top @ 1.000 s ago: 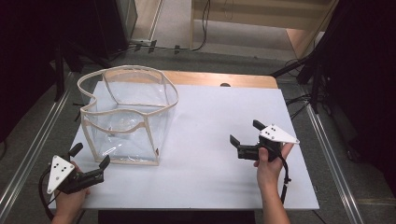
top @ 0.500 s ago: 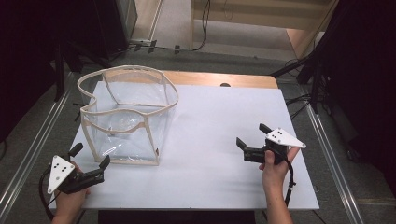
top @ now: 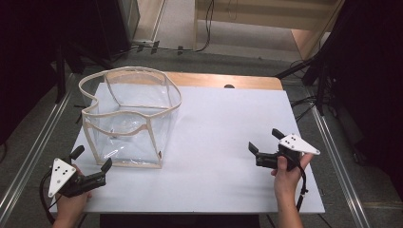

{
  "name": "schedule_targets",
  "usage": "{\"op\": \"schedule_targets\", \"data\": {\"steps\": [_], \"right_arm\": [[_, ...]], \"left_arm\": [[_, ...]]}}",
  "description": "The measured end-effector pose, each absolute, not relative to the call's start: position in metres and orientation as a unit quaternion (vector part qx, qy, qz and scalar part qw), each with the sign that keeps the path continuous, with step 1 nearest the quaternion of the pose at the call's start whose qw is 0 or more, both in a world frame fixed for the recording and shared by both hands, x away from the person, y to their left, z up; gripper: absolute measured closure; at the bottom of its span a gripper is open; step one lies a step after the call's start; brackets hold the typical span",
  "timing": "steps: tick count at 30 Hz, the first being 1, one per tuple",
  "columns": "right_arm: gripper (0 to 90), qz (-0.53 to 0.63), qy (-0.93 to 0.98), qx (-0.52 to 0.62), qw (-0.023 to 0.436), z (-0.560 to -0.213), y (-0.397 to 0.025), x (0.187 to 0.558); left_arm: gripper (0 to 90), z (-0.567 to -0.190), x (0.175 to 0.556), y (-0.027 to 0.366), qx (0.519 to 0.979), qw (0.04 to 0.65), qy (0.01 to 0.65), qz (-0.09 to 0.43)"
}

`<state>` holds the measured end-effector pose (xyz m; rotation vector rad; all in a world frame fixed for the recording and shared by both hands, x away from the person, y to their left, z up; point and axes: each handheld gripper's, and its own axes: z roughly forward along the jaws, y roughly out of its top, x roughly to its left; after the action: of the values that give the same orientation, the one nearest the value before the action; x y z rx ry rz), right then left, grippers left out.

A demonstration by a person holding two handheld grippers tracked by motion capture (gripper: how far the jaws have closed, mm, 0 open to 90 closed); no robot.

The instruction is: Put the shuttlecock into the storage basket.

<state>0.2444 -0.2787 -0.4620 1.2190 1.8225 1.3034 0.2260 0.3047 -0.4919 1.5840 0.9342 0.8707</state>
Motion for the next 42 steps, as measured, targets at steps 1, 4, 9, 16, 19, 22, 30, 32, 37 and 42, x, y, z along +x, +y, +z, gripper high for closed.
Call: {"op": "schedule_targets", "data": {"steps": [1,4,9,16,19,22,30,32,37,42], "right_arm": [[0.0,0.489,0.683,0.457,0.292,-0.463,-0.281,0.244],[0.0,0.486,0.68,0.464,0.293,-0.464,-0.285,0.242],[0.0,0.483,0.676,0.472,0.293,-0.468,-0.293,0.239],[0.0,0.476,0.674,0.48,0.297,-0.474,-0.302,0.235],[0.0,0.473,0.675,0.483,0.295,-0.476,-0.304,0.234],[0.0,0.473,0.673,0.485,0.296,-0.479,-0.307,0.232],[0.0,0.472,0.668,0.493,0.296,-0.485,-0.315,0.228],[0.0,0.471,0.668,0.495,0.295,-0.486,-0.317,0.227],[0.0,0.472,0.663,0.499,0.298,-0.488,-0.322,0.225],[0.0,0.469,0.66,0.504,0.301,-0.491,-0.327,0.223]], "left_arm": [[2.3,-0.492,0.226,0.305,0.662,0.526,0.391,0.364],[2.3,-0.492,0.226,0.304,0.662,0.526,0.39,0.365],[2.3,-0.492,0.226,0.305,0.662,0.526,0.39,0.364],[2.3,-0.492,0.226,0.304,0.662,0.526,0.39,0.365],[2.3,-0.492,0.226,0.304,0.662,0.526,0.39,0.365],[2.3,-0.492,0.226,0.304,0.662,0.525,0.39,0.365],[2.3,-0.492,0.226,0.304,0.663,0.525,0.39,0.365],[2.3,-0.492,0.226,0.304,0.663,0.525,0.39,0.365],[2.3,-0.492,0.226,0.304,0.663,0.525,0.389,0.365],[2.3,-0.492,0.226,0.304,0.663,0.525,0.389,0.365]]}}
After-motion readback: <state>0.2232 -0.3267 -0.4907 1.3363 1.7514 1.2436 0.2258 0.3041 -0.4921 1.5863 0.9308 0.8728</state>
